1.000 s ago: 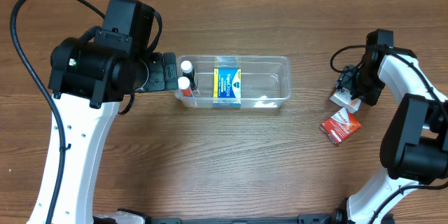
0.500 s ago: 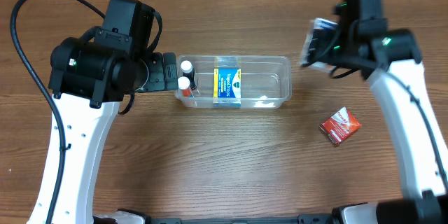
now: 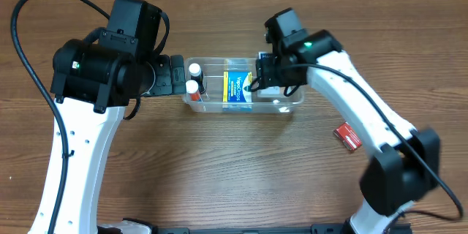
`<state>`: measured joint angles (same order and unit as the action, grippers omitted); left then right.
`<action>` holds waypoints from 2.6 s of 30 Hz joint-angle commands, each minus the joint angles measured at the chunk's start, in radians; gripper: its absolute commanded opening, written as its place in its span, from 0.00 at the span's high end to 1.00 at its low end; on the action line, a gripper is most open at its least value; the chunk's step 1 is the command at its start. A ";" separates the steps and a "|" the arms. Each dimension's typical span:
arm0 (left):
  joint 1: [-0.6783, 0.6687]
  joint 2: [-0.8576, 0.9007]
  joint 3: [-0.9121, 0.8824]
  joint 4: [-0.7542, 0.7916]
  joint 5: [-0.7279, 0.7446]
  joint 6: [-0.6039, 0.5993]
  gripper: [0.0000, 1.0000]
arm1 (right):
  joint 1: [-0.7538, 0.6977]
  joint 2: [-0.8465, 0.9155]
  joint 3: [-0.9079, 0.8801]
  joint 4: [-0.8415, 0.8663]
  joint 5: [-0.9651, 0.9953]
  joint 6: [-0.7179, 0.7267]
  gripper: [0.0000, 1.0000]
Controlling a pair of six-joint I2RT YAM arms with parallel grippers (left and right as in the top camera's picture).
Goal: Pack container
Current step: 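Place the Hansaplast box into the container right of the blue box, then move the right gripper to the red Panadol box and grasp it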
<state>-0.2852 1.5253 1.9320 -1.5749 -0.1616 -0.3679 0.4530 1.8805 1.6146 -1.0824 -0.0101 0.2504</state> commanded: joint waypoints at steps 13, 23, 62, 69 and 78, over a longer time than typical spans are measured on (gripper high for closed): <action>0.012 -0.002 0.000 0.001 0.002 -0.021 0.00 | -0.002 0.068 0.032 -0.027 0.068 0.013 0.07; 0.012 -0.002 0.000 -0.006 0.002 -0.021 0.00 | -0.147 -0.276 0.253 -0.261 0.248 0.273 0.00; 0.012 -0.002 0.000 -0.006 0.002 -0.021 0.00 | -0.618 -0.274 -0.694 0.225 0.052 0.246 0.00; 0.012 -0.002 0.000 -0.006 0.002 -0.021 0.00 | -0.618 -0.201 -0.698 0.253 0.052 0.246 0.01; 0.012 -0.002 0.000 -0.006 0.002 -0.021 0.00 | -0.618 -0.201 -0.690 0.256 0.007 0.246 0.30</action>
<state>-0.2852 1.5253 1.9305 -1.5818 -0.1616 -0.3683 -0.1631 1.6768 0.9215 -0.8295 0.0334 0.4973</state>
